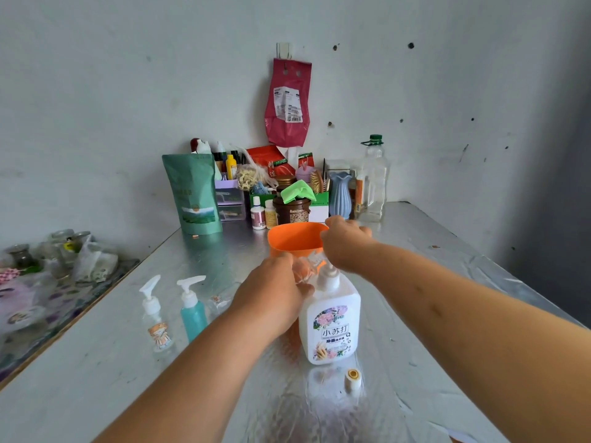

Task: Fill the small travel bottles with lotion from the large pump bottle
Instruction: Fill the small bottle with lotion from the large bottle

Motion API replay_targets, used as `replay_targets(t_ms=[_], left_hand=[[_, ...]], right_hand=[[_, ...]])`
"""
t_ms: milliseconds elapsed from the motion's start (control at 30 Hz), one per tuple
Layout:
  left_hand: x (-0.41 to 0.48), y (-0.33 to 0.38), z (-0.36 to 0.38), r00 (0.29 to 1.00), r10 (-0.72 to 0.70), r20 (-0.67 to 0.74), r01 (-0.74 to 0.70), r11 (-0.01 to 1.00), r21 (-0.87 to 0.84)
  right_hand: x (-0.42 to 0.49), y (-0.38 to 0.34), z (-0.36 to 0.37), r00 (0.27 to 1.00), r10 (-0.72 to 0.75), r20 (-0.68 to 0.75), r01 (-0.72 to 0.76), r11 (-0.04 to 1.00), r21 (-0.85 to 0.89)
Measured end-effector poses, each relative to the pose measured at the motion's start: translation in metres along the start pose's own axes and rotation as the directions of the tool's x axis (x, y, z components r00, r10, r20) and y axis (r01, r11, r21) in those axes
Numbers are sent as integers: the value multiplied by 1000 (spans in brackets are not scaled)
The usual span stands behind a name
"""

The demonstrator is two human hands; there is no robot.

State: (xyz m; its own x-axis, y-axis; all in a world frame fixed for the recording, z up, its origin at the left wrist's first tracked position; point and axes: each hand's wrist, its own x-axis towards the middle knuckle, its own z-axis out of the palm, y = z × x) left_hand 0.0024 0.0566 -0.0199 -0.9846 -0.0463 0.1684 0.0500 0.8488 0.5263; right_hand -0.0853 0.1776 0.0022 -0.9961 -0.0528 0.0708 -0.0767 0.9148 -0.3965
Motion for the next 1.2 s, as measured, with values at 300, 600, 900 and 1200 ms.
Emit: replay_targets(t_ms=[300,600,900,1200], left_hand=[[2,-3,7,1000,-26,11,25,1000,14],[-3,3,-3,1000,1,-13,-1,1000,4],[1,0,-3,1000,-3,-13,3,1000,12],[-1,-4,4,1000,-23,2,23,999,36]], right_hand=[[4,8,18,1000,-23,-20,23,999,-23],[-2,1,-2,997,-62,-41,58,994,-96],[-5,-2,-6,994,-106,11,106,966,-238],[-8,5,12,994,-112,13,113,974,-197]])
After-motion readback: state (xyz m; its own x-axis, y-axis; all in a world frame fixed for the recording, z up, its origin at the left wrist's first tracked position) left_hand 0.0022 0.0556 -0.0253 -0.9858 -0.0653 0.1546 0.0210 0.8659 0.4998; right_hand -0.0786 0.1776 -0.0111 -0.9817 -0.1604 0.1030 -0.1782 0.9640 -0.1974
